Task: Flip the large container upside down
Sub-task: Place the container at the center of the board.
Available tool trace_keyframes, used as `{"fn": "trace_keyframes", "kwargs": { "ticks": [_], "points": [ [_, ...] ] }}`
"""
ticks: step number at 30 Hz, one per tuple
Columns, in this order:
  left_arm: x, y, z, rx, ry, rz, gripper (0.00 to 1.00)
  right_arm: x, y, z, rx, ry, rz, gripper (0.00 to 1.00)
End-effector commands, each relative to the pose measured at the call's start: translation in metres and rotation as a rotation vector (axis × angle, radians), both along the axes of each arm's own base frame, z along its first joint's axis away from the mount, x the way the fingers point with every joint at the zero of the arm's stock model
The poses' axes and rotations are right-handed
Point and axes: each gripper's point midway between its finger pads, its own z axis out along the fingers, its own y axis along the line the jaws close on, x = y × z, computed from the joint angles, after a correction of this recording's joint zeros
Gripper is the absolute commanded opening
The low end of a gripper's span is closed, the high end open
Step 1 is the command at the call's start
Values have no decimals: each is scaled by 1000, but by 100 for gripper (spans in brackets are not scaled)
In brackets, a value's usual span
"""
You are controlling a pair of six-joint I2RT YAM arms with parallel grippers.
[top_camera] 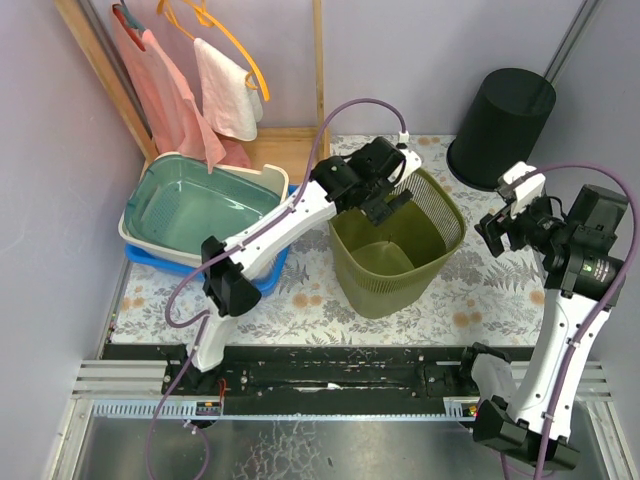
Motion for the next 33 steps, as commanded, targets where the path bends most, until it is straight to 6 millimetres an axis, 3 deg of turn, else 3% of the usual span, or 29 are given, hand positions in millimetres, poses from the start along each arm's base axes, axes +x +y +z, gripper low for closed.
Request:
{"fn": "trace_keyframes", "kwargs": {
  "ticks": [1, 6, 11, 14, 16, 20, 27, 30, 33],
  "points": [
    [-12, 10, 45, -60, -42, -14, 100, 0, 8, 18, 82, 10, -1, 83],
    [-8, 16, 90, -116, -157, -4, 100, 3, 2, 13, 63, 33, -23, 84],
    [-4, 36, 177, -194, -415, 58, 100, 4, -2, 8, 62, 53, -41, 86],
    [-30, 51, 240, -284, -541, 24, 100, -5, 0, 4, 37, 79, -22, 86],
    [-65, 52, 258, -303, -554, -103, 100, -25, 10, -6, -17, 104, 66, 86],
    [-123, 55, 255, -312, -513, -281, 100, -72, 37, -16, -170, 69, 328, 85],
    [-191, 70, 216, -324, -312, -557, 100, -91, 76, 12, -212, -219, 533, 85],
    [-202, 70, 181, -240, -233, -649, 100, -88, 86, 32, -132, -253, 555, 85],
    [-200, 65, 139, -115, -196, -688, 100, -86, 90, 42, -81, -258, 564, 85]
  ]
}}
